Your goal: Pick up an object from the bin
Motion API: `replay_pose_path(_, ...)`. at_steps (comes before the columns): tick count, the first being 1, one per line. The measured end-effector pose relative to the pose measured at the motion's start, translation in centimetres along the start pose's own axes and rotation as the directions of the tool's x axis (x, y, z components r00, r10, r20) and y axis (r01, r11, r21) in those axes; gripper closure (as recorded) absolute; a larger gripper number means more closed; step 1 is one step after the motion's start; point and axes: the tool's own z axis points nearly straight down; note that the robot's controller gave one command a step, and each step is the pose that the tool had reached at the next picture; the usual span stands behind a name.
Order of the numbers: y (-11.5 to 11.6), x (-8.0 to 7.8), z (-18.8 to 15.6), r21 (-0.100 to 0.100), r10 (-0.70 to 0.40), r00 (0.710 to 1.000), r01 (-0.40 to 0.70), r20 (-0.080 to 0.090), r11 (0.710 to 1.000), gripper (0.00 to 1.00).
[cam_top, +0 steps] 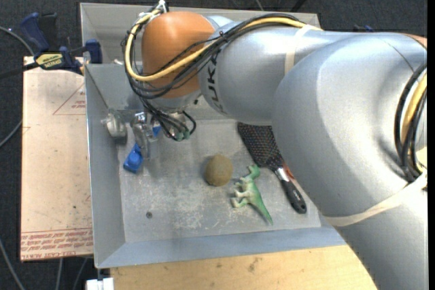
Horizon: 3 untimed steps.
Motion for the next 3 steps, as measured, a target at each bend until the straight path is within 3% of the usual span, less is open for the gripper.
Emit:
replay_pose_path(1, -0.4, -0.2, 0.0, -0.008, -0.087, 0.996, 0.087, 0.007, 0.996, 1.00)
replay_pose_path(2, -1.7, 1.8, -0.2, -0.002, -0.122, 0.992, 0.122, 0.035, 0.993, 1.00)
replay_pose_path(3, -0.3, 1.8, 0.1, 0.005, -0.122, 0.993, 0.122, -0.001, 0.993, 0.00)
